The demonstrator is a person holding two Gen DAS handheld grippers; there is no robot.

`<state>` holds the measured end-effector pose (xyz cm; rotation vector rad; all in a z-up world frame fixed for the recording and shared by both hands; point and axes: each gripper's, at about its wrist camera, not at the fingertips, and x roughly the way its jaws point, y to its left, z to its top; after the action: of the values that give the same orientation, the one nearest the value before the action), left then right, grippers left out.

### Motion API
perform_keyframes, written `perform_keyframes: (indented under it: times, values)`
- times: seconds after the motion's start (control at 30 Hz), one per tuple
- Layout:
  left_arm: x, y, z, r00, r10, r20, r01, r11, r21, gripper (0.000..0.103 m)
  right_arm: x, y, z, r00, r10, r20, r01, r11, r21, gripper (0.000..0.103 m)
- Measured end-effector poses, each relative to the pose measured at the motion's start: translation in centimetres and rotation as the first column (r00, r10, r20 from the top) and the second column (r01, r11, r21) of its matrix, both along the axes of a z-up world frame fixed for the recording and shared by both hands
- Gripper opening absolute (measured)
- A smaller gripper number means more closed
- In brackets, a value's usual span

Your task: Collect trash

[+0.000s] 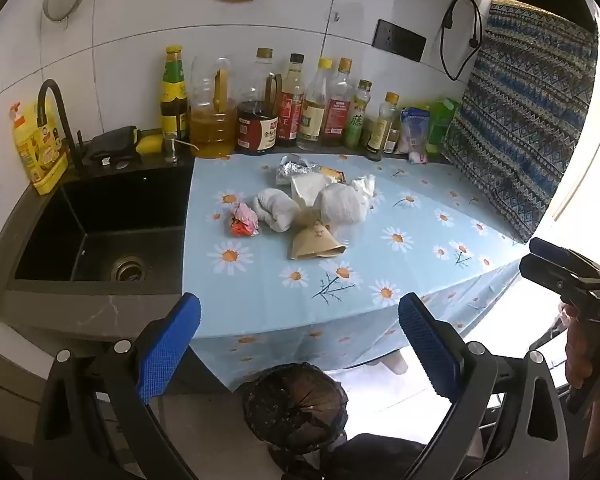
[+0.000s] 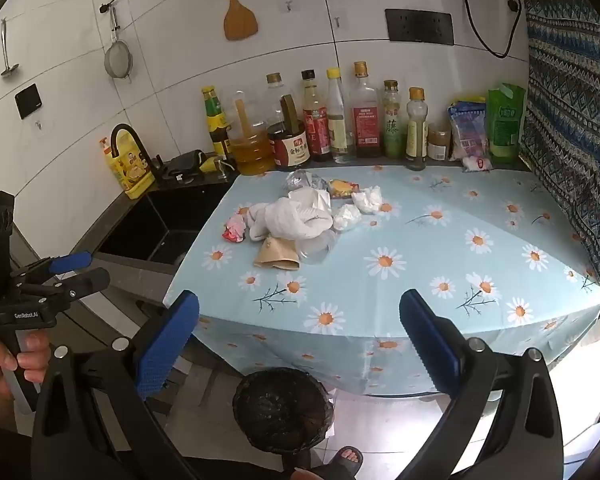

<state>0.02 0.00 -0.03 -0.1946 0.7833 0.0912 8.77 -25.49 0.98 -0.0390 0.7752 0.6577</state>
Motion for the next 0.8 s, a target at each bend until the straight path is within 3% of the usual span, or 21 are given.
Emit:
perform_keyframes:
  times: [0.1, 0.23, 0.53, 0.8]
  values:
    - [0.1, -0.7, 0.0, 1.0, 0.009, -0.007, -0.009, 1.0, 0.019, 0.096, -0.1, 0.1, 0.3, 1.0, 0.006, 0.006, -0.006, 1.0, 0.002, 0.099]
    - [0.0, 0.7, -0.4, 1.0, -0.011, 0.001, 0.011, 0.999, -0.039, 0.096, -0.4, 0.7, -0.1, 1.0, 0.008, -0.007, -0.008, 1.0, -0.009, 0.099]
    - [-0.5, 0.9, 0.2, 1.0, -0.003, 0.011, 0.003, 0.999, -0.04, 0.096, -0.5, 0.6, 0.1, 1.0, -0.005, -0.027, 0.004, 1.0, -0.012, 0.099]
    - [-0.2, 0.2, 0.2, 0.999, -0.049, 0.014, 0.049, 0.998, -0.045, 0.096, -0.8, 0.5, 0.2, 1.0, -0.017, -0.01, 0.017, 1.0, -0.026, 0.099]
